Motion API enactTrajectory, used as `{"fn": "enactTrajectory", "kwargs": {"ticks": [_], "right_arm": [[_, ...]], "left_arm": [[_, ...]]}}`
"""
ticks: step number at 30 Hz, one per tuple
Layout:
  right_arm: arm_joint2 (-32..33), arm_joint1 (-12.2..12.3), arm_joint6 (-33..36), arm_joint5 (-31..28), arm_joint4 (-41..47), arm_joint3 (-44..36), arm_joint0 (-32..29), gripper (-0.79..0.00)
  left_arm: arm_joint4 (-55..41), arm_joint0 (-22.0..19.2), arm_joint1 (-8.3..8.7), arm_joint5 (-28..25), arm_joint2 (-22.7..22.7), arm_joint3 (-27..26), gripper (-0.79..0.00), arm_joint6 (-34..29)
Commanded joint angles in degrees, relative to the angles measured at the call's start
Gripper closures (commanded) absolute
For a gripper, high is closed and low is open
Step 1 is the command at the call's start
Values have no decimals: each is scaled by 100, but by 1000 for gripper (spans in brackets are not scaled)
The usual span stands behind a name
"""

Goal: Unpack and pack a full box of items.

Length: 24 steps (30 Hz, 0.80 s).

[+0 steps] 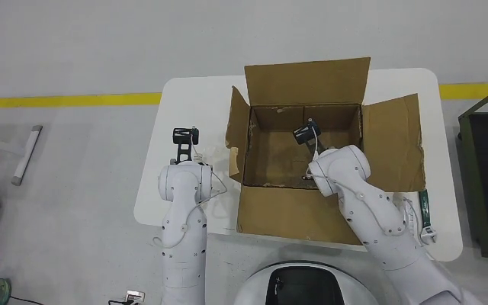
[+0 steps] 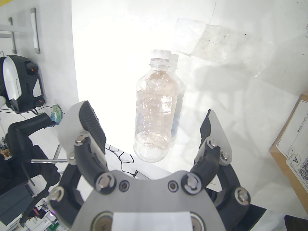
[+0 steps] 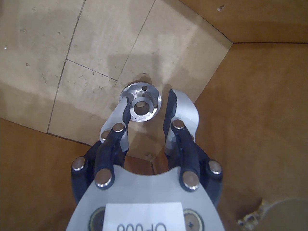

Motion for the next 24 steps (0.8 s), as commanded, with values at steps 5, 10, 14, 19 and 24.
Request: {"fn": "enactTrajectory", "kwargs": {"ticks": [5, 10, 14, 19, 24], "right_arm": [[-3, -33, -51, 0, 11, 167, 26, -351], [13, -55, -98, -27, 29, 256, 19, -329], [37, -71, -145, -43, 42, 343, 28, -302], [34, -93, -150, -78, 29, 400, 48, 0], [86, -107, -163, -53, 29, 216, 20, 0]], "left_arm": [[0, 0, 0, 0, 0, 0, -785, 0], [0, 0, 0, 0, 0, 0, -785, 0], [0, 0, 0, 0, 0, 0, -785, 0], [0, 0, 0, 0, 0, 0, -785, 0], [0, 0, 0, 0, 0, 0, -785, 0]]}}
